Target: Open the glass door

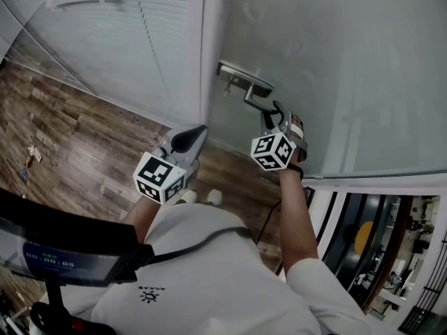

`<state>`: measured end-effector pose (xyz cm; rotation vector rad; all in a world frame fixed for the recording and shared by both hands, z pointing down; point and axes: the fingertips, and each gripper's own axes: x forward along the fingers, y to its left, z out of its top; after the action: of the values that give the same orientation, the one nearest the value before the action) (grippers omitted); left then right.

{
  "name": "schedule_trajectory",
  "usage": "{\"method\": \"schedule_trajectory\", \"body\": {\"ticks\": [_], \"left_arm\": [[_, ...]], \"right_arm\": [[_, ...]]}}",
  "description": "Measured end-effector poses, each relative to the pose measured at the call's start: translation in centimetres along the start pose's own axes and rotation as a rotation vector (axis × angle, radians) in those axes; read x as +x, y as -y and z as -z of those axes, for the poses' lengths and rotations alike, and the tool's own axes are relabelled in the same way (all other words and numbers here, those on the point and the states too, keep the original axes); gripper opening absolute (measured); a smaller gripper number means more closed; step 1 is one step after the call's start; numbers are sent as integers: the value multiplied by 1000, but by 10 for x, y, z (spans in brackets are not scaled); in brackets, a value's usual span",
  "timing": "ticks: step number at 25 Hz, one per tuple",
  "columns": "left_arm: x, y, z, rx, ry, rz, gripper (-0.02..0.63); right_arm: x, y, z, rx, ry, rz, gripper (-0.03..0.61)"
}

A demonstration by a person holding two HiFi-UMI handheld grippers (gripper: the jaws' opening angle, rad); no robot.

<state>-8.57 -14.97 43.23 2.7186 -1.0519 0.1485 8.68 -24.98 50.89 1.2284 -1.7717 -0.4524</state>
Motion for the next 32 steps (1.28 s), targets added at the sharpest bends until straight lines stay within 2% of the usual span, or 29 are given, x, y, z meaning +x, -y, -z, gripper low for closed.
{"method": "schedule_trajectory", "body": {"ticks": [7, 12, 27, 32], "left_arm": [[-3, 2, 2, -1, -9, 2, 3], [-4, 3, 5, -8, -23, 4, 5], [7, 5, -5, 15, -28, 17, 4], [30, 26, -2, 27, -37, 3, 5]], "right_arm": [[8, -7, 2, 169, 13, 21, 165], [17, -15, -1, 197, -3, 28, 145], [40, -7, -17, 14, -39, 27, 110], [50, 7, 4, -29, -23, 25, 106]]}}
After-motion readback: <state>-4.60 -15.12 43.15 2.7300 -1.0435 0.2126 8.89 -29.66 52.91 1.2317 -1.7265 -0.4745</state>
